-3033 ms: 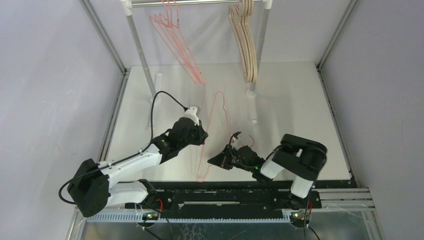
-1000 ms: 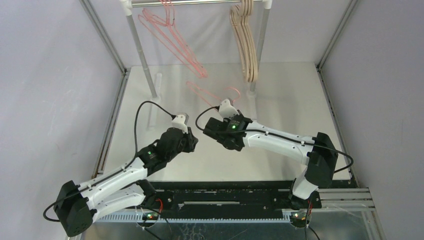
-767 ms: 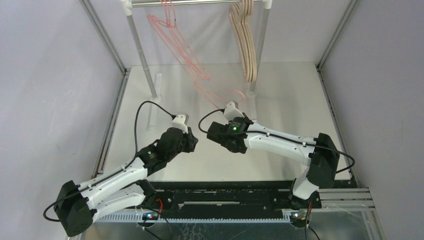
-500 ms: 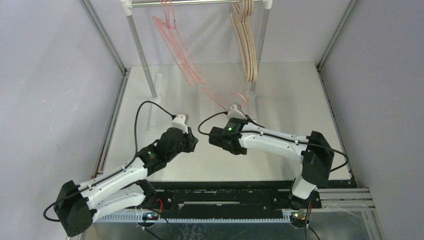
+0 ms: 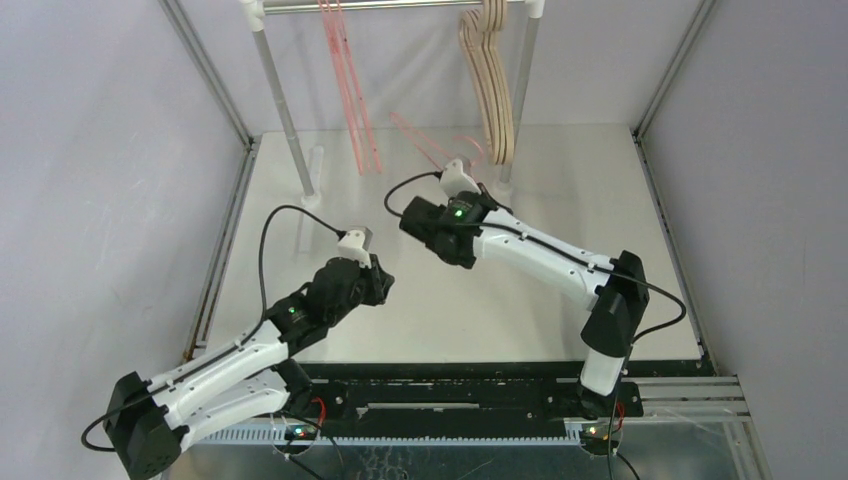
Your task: Organize the hangers
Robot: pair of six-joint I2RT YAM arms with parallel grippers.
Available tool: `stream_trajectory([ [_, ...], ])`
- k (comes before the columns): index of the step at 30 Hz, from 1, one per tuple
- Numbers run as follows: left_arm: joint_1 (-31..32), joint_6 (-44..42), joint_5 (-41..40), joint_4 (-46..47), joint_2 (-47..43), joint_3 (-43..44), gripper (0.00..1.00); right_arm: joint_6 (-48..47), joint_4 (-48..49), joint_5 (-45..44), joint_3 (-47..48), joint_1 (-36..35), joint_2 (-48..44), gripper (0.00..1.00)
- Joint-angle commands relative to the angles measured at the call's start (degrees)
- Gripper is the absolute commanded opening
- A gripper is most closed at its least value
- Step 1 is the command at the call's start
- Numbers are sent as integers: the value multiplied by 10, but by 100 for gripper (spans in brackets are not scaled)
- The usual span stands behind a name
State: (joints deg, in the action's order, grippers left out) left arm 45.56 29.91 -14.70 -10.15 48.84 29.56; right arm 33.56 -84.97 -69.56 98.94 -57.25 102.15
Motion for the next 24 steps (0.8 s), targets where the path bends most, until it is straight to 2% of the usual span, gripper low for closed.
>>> stream_trajectory([
  [1,-3,-12,-9,0,-27,-6,26,-181,187,-14,28,34,-24,0],
  [7,-3,-19,-20,-25,-48,-1,27,-328,328,-1,69,62,-5,0],
  [16,-3,-25,-13,-45,-57,17,27,-460,371,39,331,91,129,0],
  [20,-3,-26,-15,-54,-62,18,27,-515,426,40,395,96,169,0],
  [24,-3,-28,-17,-61,-62,19,27,-551,480,46,406,106,187,0],
])
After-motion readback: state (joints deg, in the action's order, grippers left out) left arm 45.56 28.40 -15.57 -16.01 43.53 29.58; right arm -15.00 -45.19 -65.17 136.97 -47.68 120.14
